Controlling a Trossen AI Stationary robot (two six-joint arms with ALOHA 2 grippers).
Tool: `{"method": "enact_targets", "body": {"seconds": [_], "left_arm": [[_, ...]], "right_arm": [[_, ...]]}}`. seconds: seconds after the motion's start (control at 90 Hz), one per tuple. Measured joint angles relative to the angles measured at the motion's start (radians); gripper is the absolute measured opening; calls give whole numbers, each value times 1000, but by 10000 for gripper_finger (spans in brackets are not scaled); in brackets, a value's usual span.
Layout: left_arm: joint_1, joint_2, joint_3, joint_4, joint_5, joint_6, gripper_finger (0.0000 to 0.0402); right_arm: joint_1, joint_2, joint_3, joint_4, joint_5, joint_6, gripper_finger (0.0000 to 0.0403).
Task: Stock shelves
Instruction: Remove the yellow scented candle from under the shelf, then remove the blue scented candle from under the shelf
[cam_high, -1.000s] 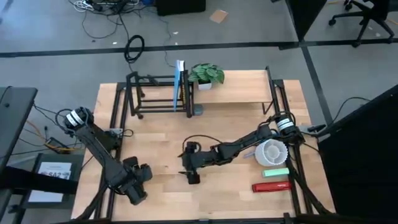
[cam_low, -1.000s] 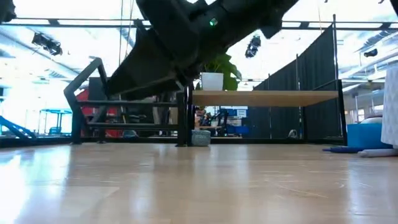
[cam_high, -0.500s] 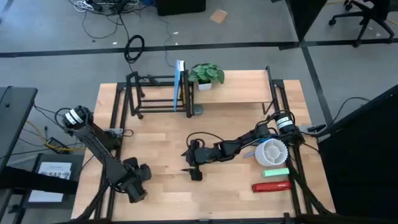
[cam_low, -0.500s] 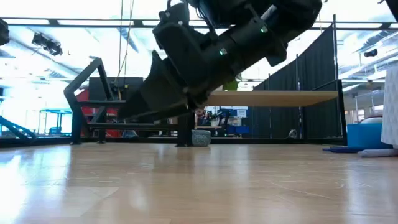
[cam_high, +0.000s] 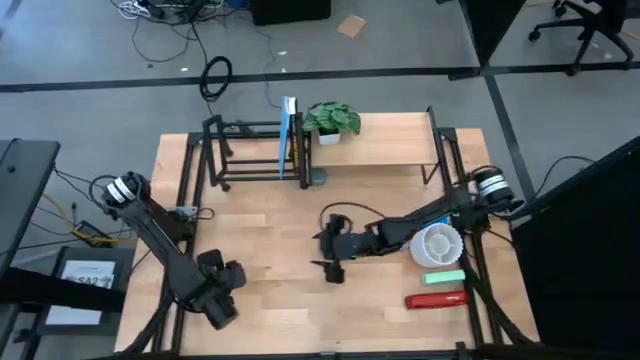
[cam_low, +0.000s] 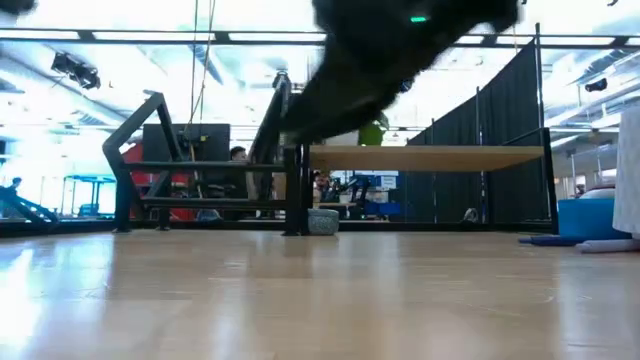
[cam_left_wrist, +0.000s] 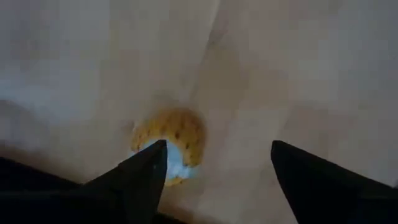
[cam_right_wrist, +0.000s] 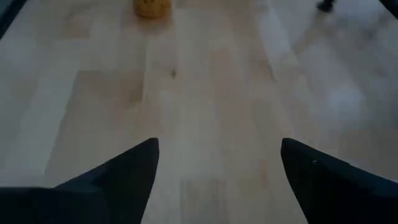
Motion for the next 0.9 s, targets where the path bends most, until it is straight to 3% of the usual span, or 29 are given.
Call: {"method": "enact_targets", "body": {"seconds": [0.111, 0.222, 0.411, 0.678, 0.9], "left_arm": [[12, 2, 77, -19, -134, -27, 253], [26, 0, 129, 11, -321, -46, 248], [44, 1, 146, 146, -615, -23, 244], [63, 10, 146, 314, -700, 58, 243], [70, 48, 146, 430, -705, 169, 243]], "right_arm": [[3, -90, -195, 53, 93, 168, 307], [-7, -115, -360, 253, 227, 319, 307], [-63, -5, -433, 546, 336, 335, 307], [-152, 190, -405, 745, 447, 342, 307], [-189, 317, -410, 855, 448, 297, 307]]}}
